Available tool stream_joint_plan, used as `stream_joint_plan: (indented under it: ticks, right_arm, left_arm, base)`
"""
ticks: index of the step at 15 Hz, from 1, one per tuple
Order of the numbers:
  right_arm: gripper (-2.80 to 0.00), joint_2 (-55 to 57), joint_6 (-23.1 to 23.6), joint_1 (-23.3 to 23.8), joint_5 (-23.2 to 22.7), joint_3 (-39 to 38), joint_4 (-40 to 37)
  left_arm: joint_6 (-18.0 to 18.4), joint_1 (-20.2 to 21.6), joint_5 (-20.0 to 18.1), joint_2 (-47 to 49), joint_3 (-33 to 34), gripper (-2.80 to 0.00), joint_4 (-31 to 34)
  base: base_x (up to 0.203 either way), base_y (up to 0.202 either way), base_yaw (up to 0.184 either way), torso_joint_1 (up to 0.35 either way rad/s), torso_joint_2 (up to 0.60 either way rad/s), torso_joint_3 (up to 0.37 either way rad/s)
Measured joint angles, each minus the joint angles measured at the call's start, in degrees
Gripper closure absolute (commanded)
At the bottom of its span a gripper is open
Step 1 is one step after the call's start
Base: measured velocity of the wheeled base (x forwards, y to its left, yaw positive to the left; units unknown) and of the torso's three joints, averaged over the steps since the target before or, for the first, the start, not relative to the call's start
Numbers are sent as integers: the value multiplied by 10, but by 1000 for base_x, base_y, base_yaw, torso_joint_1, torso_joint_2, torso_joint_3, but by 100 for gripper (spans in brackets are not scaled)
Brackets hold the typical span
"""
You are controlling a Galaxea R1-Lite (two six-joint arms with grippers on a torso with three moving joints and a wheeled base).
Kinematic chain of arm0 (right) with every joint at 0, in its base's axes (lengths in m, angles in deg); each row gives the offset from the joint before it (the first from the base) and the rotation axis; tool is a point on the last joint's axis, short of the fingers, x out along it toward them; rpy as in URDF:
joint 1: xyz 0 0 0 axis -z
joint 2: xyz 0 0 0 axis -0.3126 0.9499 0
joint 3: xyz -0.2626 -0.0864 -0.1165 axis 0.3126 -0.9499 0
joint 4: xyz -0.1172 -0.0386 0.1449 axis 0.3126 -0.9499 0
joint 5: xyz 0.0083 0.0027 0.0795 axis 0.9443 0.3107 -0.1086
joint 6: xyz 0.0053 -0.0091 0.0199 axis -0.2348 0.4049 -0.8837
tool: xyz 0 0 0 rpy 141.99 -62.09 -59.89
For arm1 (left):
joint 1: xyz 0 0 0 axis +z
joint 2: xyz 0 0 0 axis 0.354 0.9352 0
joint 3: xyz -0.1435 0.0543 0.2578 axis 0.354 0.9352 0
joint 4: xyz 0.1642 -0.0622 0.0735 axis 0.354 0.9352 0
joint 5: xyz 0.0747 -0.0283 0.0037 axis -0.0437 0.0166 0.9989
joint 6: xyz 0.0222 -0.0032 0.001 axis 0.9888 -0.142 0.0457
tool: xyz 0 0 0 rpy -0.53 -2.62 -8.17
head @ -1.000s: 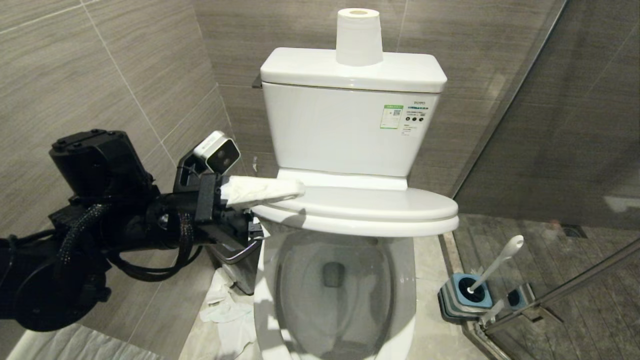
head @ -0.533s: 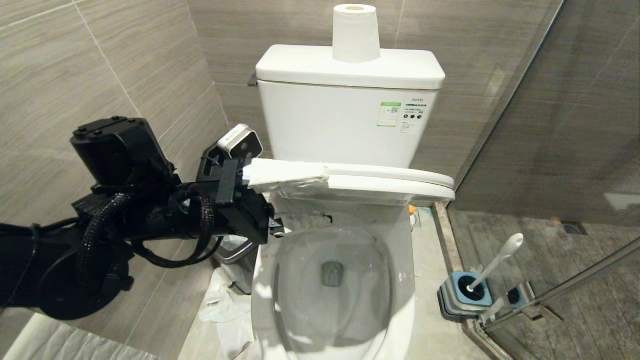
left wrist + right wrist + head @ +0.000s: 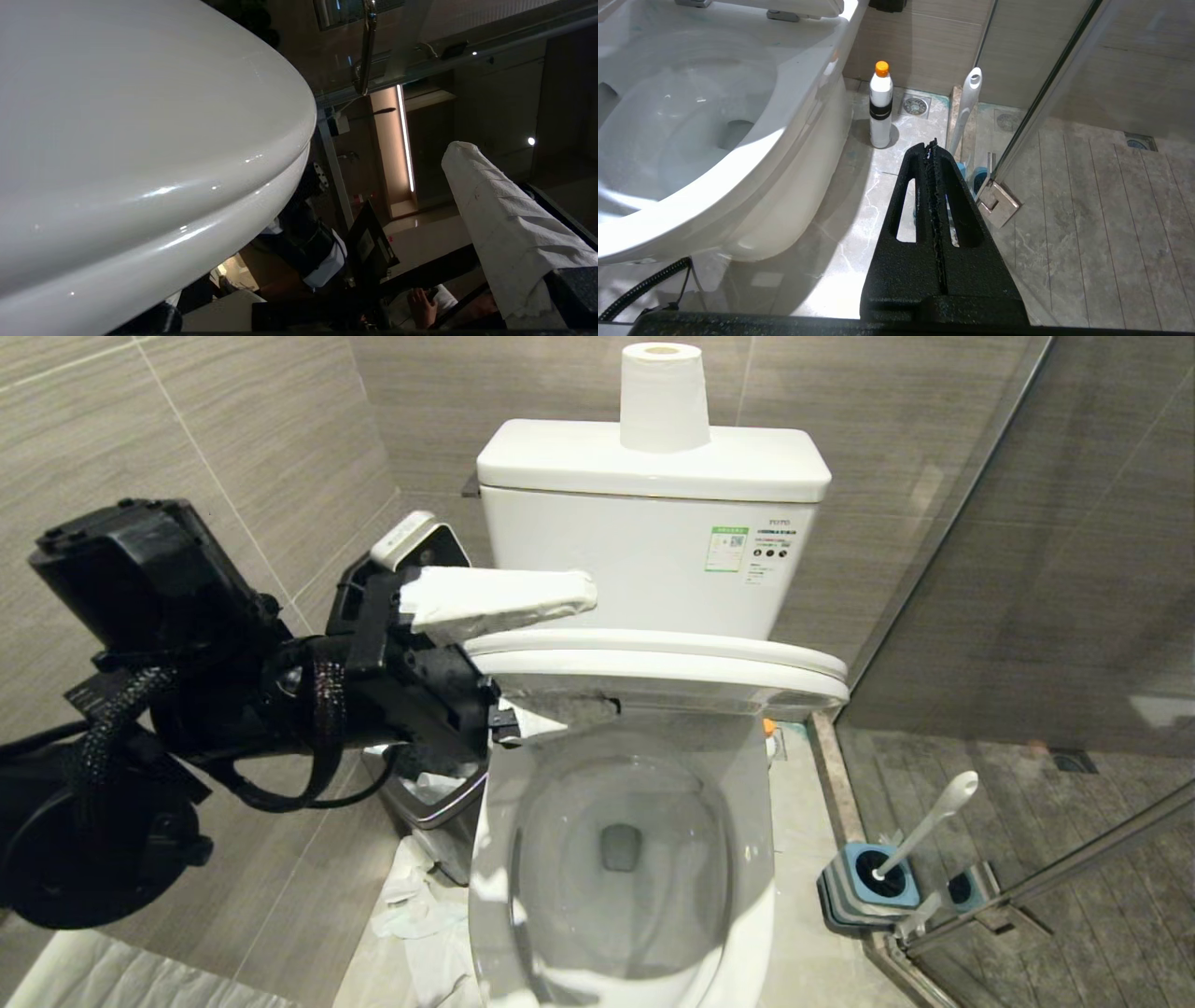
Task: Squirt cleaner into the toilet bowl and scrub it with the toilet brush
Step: Use the left hand to lift the toilet lid slightly
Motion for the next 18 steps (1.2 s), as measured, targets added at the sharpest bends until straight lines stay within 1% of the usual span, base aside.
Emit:
stream_joint_plan:
  ticks: [3, 6, 8, 14, 18]
  right_arm:
    - [0, 0, 0, 0, 0, 0, -1]
    - [0, 0, 0, 0, 0, 0, 0]
    - [0, 0, 0, 0, 0, 0, 0]
    - [0, 0, 0, 0, 0, 0, 0]
    - [0, 0, 0, 0, 0, 0, 0]
  left_arm:
    - [5, 0, 12, -1, -3, -280, -12]
    - [9, 0, 36, 9, -17, -280, -30]
    - [9, 1, 54, 15, -32, -280, -30]
    - [9, 4, 60, 26, -86, -280, -30]
    - [15, 14, 60, 40, -114, -280, -30]
  base:
    - [0, 0, 0, 0, 0, 0]
    - [0, 0, 0, 0, 0, 0]
    - [0, 0, 0, 0, 0, 0]
    - [0, 0, 0, 0, 0, 0]
    - [0, 0, 0, 0, 0, 0]
